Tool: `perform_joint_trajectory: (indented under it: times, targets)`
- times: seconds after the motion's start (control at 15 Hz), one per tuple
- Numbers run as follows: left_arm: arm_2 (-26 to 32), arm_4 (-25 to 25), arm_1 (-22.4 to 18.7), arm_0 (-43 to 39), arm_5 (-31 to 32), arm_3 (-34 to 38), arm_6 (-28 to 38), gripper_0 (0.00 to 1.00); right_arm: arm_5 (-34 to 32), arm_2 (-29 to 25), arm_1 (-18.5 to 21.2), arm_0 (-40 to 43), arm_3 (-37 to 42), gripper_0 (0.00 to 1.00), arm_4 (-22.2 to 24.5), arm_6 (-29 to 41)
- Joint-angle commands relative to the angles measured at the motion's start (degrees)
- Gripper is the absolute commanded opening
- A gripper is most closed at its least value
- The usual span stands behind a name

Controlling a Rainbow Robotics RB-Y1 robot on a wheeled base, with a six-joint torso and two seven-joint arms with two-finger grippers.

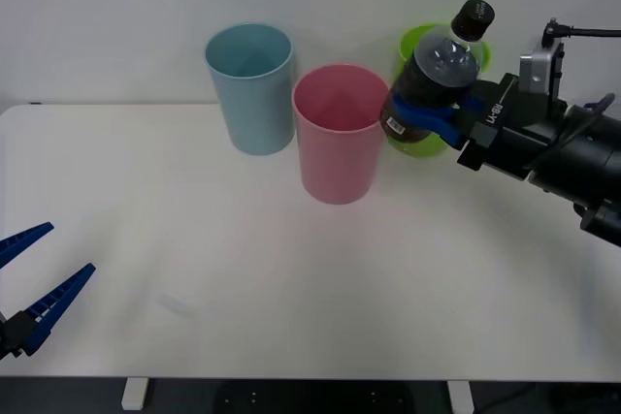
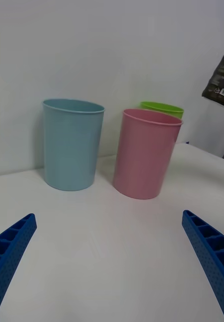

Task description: Grasp the object on the table and drop it into the matching bin: aluminum can to the light blue bin, PET bottle to the pink bin.

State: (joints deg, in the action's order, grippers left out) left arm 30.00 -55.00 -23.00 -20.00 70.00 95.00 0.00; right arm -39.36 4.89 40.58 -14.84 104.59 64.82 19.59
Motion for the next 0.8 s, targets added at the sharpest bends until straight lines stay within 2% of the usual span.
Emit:
perform_joint_trajectory:
  times: [0.07,0.8]
  targets:
    - [0.0,0.0,0.0,0.0,0.0,0.0,0.0,1.00,0.0,2.1,-0.8,-5.6,-5.1,0.00,1.9,0.1]
    - [0.0,0.0,0.0,0.0,0.0,0.0,0.0,1.00,-1.9,4.9,-12.4,-21.2,-23.4,0.00,15.4,0.5]
